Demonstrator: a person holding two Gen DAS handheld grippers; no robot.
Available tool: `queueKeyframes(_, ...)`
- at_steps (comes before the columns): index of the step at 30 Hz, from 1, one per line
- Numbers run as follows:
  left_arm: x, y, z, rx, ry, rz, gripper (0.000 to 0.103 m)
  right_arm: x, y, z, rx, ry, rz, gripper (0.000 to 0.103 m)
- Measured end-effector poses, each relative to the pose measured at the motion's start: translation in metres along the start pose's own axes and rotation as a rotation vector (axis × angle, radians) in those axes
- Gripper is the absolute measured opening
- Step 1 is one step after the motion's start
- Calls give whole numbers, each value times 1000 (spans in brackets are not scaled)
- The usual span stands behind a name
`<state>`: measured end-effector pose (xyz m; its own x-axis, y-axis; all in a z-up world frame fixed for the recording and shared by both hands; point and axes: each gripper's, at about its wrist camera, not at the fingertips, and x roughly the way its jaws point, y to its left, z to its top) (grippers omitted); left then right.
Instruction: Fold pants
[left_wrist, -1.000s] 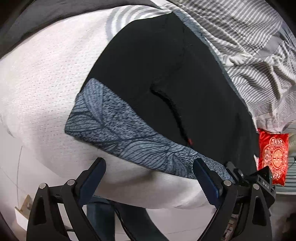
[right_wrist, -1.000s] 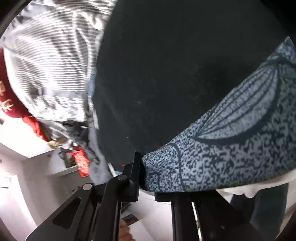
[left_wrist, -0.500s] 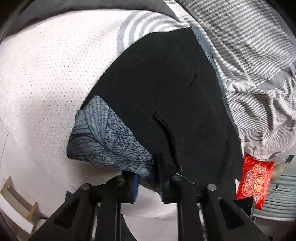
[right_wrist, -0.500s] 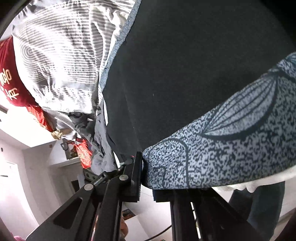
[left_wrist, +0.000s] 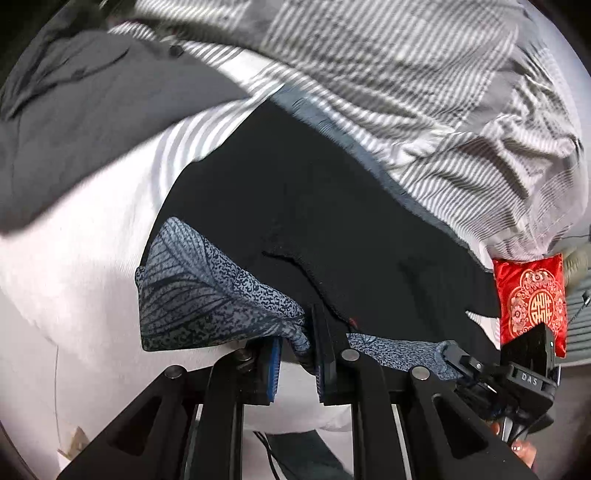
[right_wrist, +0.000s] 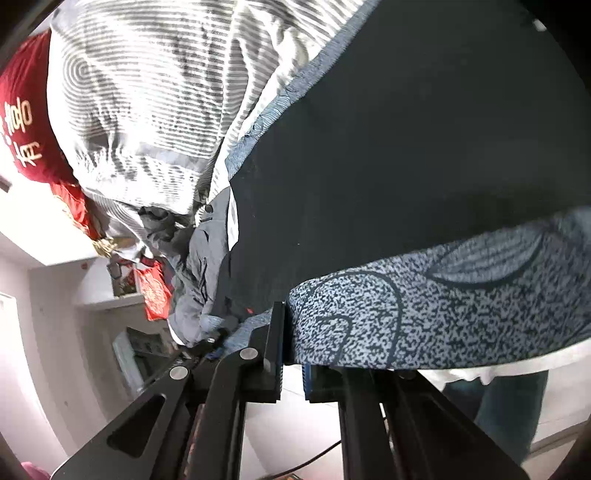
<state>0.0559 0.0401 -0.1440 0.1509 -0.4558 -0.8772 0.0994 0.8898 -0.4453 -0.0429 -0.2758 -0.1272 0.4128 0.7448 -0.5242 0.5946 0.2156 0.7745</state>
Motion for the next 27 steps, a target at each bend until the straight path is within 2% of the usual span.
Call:
queueKeyframes(8, 13, -37, 64, 40, -54, 28, 16, 7, 27, 78, -80, 73, -45, 8)
queueKeyframes(16, 63, -74, 139, 50, -98, 67, 16, 41, 24, 177, -59, 167, -64, 8)
queueKeyframes(20, 98, -95, 157, 70, -104, 132, 16, 60, 15, 224, -29, 207, -74, 9)
queueKeyframes(27, 149, -96, 176, 47, -80, 265, 17, 99, 4, 270, -35, 276, -130, 11)
